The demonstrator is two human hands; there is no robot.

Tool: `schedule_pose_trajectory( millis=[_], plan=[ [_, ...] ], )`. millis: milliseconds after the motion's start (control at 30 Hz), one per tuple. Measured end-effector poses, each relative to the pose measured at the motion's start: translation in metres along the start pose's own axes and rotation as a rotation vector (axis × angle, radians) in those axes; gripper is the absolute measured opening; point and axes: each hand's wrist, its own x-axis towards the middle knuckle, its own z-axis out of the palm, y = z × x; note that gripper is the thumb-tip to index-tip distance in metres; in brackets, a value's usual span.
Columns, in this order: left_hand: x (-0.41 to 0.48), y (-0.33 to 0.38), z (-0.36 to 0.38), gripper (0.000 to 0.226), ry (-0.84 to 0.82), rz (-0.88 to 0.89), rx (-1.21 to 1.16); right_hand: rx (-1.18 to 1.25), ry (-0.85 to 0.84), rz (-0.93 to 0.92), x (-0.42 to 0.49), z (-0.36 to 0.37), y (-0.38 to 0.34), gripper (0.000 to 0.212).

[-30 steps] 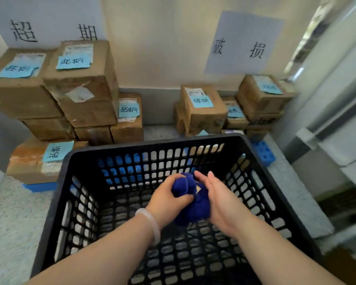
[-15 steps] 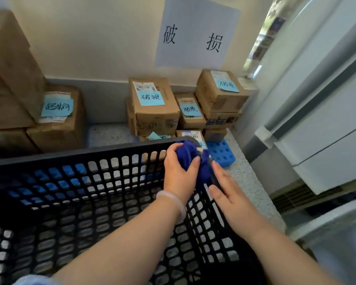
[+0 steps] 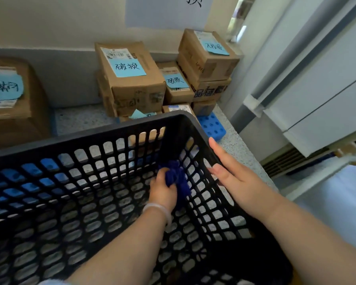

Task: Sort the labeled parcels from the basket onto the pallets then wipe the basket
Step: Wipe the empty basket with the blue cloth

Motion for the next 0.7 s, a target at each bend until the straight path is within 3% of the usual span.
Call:
schedule_pose_trajectory(
  millis=[100, 200, 400, 567, 700],
  plan=[
    [-0.005, 0.017, -0.005, 0.021, 0.02, 0.043, -0.252, -0.039, 0.031, 0.016, -0.002, 0.001, 0.0, 0.049],
    [-0.011, 0.054, -0.022, 0.024, 0.055, 0.219, -0.403, -0.06, 0.041, 0.033, -0.006, 0.0, -0.007, 0.056],
    [-0.026, 0.079, -0.031, 0.015, -0.013, 0.437, -0.353, -0.022, 0.06, 0.055, -0.008, 0.0, -0.016, 0.057],
    [-0.081, 0.061, -0.012, 0.015, -0.051, 0.869, -0.205, 0.051, 0.118, 0.031, -0.002, 0.002, -0.012, 0.063],
    [-0.121, 0.048, -0.002, 0.02, -0.204, 1.023, -0.206, 0.079, 0.142, 0.032, 0.002, 0.003, -0.001, 0.057]
  ],
)
